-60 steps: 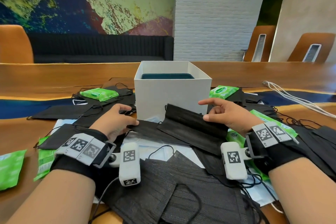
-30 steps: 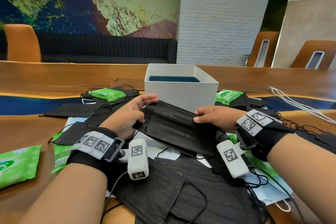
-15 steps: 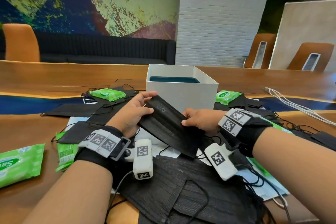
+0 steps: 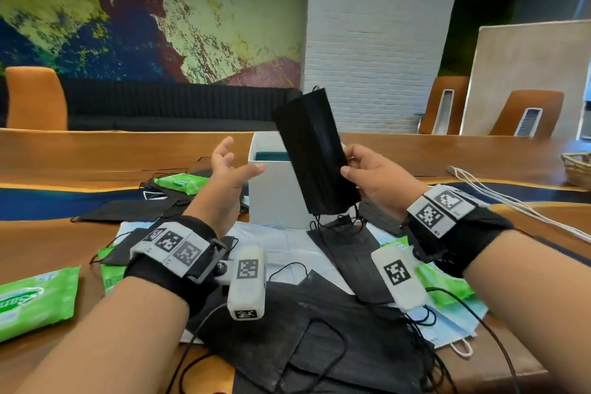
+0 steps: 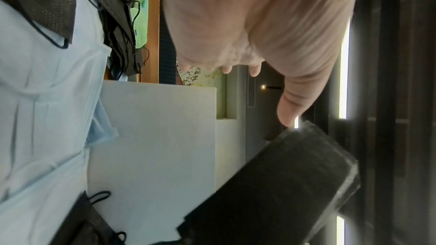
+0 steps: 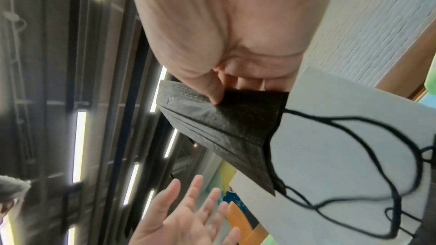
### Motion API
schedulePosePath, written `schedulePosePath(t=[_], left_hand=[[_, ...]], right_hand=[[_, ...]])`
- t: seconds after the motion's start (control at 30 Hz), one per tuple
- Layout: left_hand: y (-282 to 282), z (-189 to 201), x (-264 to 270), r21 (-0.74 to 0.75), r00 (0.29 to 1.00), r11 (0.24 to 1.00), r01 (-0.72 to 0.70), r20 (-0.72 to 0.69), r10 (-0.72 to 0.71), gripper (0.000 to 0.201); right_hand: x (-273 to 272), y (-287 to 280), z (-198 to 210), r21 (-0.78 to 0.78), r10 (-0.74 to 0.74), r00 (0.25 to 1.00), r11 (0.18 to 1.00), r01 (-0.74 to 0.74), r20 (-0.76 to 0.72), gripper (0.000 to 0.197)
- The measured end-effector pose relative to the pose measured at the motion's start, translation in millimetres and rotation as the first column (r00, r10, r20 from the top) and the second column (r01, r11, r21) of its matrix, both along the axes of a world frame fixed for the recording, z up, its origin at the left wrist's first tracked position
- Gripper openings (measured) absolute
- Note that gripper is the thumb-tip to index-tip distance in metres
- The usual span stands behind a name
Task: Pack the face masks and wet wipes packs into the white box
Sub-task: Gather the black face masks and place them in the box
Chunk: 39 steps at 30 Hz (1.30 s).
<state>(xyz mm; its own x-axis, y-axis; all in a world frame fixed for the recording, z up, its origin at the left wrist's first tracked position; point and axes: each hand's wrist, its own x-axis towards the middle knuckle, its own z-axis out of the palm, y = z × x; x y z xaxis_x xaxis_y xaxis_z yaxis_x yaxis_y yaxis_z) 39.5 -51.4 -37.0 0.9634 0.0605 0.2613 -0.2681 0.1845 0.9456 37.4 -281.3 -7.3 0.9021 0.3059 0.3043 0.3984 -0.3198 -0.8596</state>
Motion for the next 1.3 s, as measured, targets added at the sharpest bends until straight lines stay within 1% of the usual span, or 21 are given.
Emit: schedulePosePath(t=[0.03,0.1,0.17,0.23,0.3,0.37,0.47,0.6,0.63,0.7,0.73,0.8,0.87,0.9,0.93,1.0,1.07,1.1,1.17,1.23,1.3], left_hand=[[-1.3,0.7,-2.3,0.030,0.999,0.999,0.042,-0.018,-0.042,0.079],[-4.5,2.0,-8.1,0.079,0.981,0.979,0.190,-0.055,-0.186,0.084],[-11.2,3.7,-14.6,0.127,0.943,0.935,0.330,-0.096,-0.319,0.081],[-20.8,7.1,-20.7,0.137,0.918,0.909,0.395,-0.099,-0.384,0.072],[-32.3,13.4,-28.9,0.141,0.919,0.908,0.394,-0.068,-0.388,0.053],[-40.6,19.1,-35.2,0.147,0.930,0.918,0.367,-0.036,-0.366,0.038],[-43.2,23.5,-37.9,0.163,0.951,0.938,0.306,-0.015,-0.308,0.028],[-41.1,22.6,-40.3,0.262,0.965,0.929,0.260,-0.025,-0.263,0.025],[-39.2,21.7,-39.9,0.290,0.971,0.927,0.238,-0.034,-0.238,0.025],[-33.4,20.0,-38.6,0.318,0.984,0.931,0.179,-0.061,-0.169,0.027],[-29.4,19.1,-37.1,0.311,0.988,0.938,0.151,-0.078,-0.133,0.029],[-20.4,17.3,-34.2,0.286,0.990,0.952,0.108,-0.114,-0.078,0.030],[-12.4,15.8,-32.7,0.271,0.990,0.960,0.069,-0.136,-0.033,0.020],[-8.9,15.2,-32.0,0.256,0.990,0.965,0.054,-0.140,-0.018,0.016],[-6.2,14.9,-31.1,0.237,0.990,0.971,0.046,-0.143,-0.012,0.014],[-2.0,16.1,-31.8,0.199,0.989,0.979,0.049,-0.144,-0.020,0.015],[1.9,16.9,-31.6,0.175,0.988,0.983,0.054,-0.151,-0.027,0.020],[3.7,17.3,-31.5,0.169,0.988,0.984,0.053,-0.152,-0.027,0.022],[6.8,17.3,-31.1,0.164,0.988,0.985,0.048,-0.155,-0.022,0.028],[9.0,16.6,-30.2,0.168,0.987,0.985,0.052,-0.161,-0.024,0.032],[10.4,16.0,-31.2,0.173,0.985,0.983,0.055,-0.170,-0.025,0.033]], right_hand=[[-3.7,-2.4,2.6,0.032,0.001,1.000,0.999,-0.002,0.009,0.025],[-10.8,-5.7,5.5,0.098,0.039,0.999,0.994,-0.039,0.002,0.025],[-16.5,-5.9,5.8,0.143,0.074,0.997,0.987,-0.070,-0.020,0.024],[-21.2,-4.0,4.2,0.163,0.088,0.995,0.983,-0.080,-0.041,0.023],[-25.0,-1.7,1.1,0.177,0.104,0.992,0.980,-0.091,-0.065,0.023],[-27.0,-0.7,-2.8,0.184,0.113,0.990,0.978,-0.096,-0.083,0.022],[-28.0,0.8,-10.9,0.161,0.119,0.986,0.982,-0.099,-0.115,0.022],[-27.8,2.7,-24.5,-0.013,0.106,0.972,0.994,-0.111,-0.211,0.018],[-27.1,1.0,-26.1,-0.089,0.088,0.969,0.990,-0.112,-0.232,0.018],[-24.2,-6.9,-25.7,-0.270,0.003,0.971,0.960,-0.070,-0.239,0.010],[-21.4,-12.7,-24.4,-0.354,-0.053,0.972,0.935,-0.033,-0.231,0.007],[-15.6,-25.4,-21.4,-0.501,-0.177,0.959,0.864,0.045,-0.220,0.014],[-11.0,-34.6,-19.2,-0.614,-0.284,0.929,0.785,0.083,-0.238,0.026],[-9.7,-37.6,-18.7,-0.677,-0.322,0.916,0.731,0.081,-0.238,0.030],[-8.7,-39.7,-18.3,-0.750,-0.354,0.909,0.658,0.074,-0.221,0.035],[-7.0,-41.9,-19.8,-0.867,-0.391,0.907,0.493,0.065,-0.155,0.045],[-4.9,-41.4,-23.3,-0.930,-0.399,0.913,0.361,0.072,-0.084,0.050],[-3.4,-40.0,-24.9,-0.948,-0.393,0.918,0.310,0.076,-0.055,0.049],[-0.7,-36.1,-26.4,-0.968,-0.380,0.924,0.242,0.063,-0.034,0.044],[3.5,-31.9,-27.6,-0.974,-0.374,0.927,0.219,0.056,-0.031,0.038],[6.7,-26.9,-29.3,-0.982,-0.370,0.929,0.182,0.056,-0.016,0.041]])
